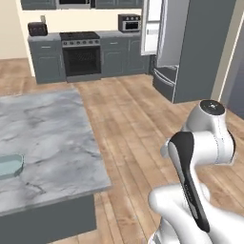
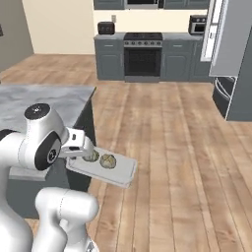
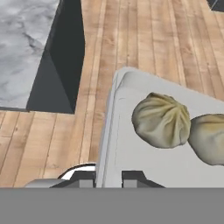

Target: Place two dumplings into each of the tupperware containers and then place the containers in the fridge.

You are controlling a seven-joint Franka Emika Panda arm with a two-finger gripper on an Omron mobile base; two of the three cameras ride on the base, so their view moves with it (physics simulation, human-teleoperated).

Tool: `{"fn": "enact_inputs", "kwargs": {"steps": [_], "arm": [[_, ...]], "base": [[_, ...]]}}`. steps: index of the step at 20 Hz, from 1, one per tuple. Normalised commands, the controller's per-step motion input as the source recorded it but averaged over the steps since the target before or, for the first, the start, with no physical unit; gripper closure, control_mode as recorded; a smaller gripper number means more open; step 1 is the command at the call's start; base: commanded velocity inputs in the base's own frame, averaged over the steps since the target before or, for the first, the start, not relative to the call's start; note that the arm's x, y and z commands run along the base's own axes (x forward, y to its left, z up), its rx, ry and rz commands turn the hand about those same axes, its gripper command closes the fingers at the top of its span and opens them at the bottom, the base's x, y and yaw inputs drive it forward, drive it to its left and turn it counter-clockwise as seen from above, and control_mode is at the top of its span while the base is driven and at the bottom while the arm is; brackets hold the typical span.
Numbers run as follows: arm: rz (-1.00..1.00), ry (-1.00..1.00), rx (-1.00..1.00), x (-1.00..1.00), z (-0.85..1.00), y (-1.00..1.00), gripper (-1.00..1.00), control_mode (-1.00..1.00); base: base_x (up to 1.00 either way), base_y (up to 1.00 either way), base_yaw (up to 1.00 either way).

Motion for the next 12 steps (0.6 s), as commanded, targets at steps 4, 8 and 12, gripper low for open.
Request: {"fn": "enact_inputs", "kwargs": {"steps": [4, 8, 12], "arm": [[0.0, 0.0, 0.0, 0.0, 0.0, 0.0, 1.0, 1.0], [0.0, 0.0, 0.0, 0.0, 0.0, 0.0, 1.0, 1.0], [0.0, 0.0, 0.0, 0.0, 0.0, 0.0, 1.0, 1.0]], "base": [[0.77, -0.96, 0.0], [1.0, -0.75, 0.0], [1.0, -0.61, 0.0]]}}
